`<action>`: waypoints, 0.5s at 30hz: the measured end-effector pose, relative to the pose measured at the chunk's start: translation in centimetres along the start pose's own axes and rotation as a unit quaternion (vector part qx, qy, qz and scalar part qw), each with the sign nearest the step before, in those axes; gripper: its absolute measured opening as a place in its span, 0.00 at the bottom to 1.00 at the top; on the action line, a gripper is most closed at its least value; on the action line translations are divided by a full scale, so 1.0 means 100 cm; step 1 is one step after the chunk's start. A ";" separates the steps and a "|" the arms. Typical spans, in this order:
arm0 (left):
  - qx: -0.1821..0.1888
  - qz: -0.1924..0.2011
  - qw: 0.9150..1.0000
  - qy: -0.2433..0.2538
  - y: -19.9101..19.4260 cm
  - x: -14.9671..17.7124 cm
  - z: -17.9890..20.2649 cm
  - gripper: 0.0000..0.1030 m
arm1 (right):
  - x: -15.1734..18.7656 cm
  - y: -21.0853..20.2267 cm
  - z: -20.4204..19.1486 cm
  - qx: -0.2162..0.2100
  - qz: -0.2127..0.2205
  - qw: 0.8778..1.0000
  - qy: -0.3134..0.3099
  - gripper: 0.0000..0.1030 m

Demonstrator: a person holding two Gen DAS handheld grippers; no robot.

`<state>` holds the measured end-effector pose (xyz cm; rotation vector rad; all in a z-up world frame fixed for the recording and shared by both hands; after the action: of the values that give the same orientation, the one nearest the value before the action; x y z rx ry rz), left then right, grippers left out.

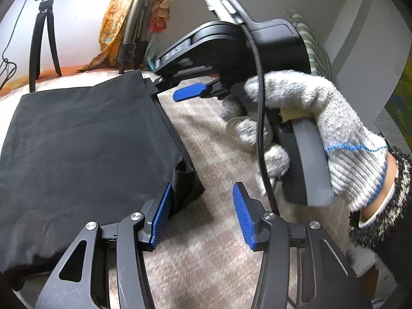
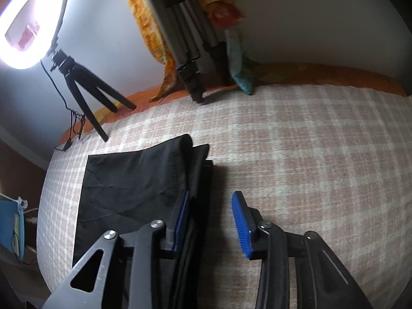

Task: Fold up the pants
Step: 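Open both tools and release the folded shorts onto the bed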

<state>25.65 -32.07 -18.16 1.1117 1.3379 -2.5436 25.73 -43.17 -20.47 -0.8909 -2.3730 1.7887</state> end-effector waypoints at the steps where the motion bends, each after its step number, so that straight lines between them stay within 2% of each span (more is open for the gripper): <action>1: 0.002 -0.003 1.000 0.002 -0.002 0.002 0.000 0.47 | 0.000 -0.003 0.002 -0.001 0.003 1.000 0.003 0.39; 3: 0.001 -0.005 1.000 0.012 -0.008 0.006 -0.001 0.48 | 0.001 -0.009 0.005 -0.004 0.010 1.000 0.009 0.42; 6: 0.005 -0.011 1.000 0.016 -0.019 0.017 -0.004 0.50 | 0.002 -0.018 0.006 -0.016 0.022 1.000 0.015 0.55; 10: 0.010 -0.015 1.000 0.023 -0.039 0.028 -0.013 0.52 | 0.010 -0.027 -0.001 -0.037 0.026 0.999 0.011 0.58; 12: 0.005 -0.011 1.000 0.027 -0.050 0.028 -0.023 0.57 | 0.018 -0.029 -0.008 -0.047 0.024 0.999 0.001 0.63; 15: -0.008 0.001 1.000 0.024 -0.070 0.022 -0.042 0.60 | 0.033 -0.032 -0.017 -0.055 0.023 0.998 -0.003 0.68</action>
<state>23.87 -24.03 -16.17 1.1793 1.3650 -2.5141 22.29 -40.72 -18.01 -0.9620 -2.4968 1.6923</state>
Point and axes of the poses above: each gripper's, at about its wrist camera, not at the fingertips, and y roughly the way its jaws point, z to its right, x to its underside, the point moved 8 cm from there along y, roughly the way its jaws point, and after that the axes turned 2 degrees about -z, right-handed, at the moved point
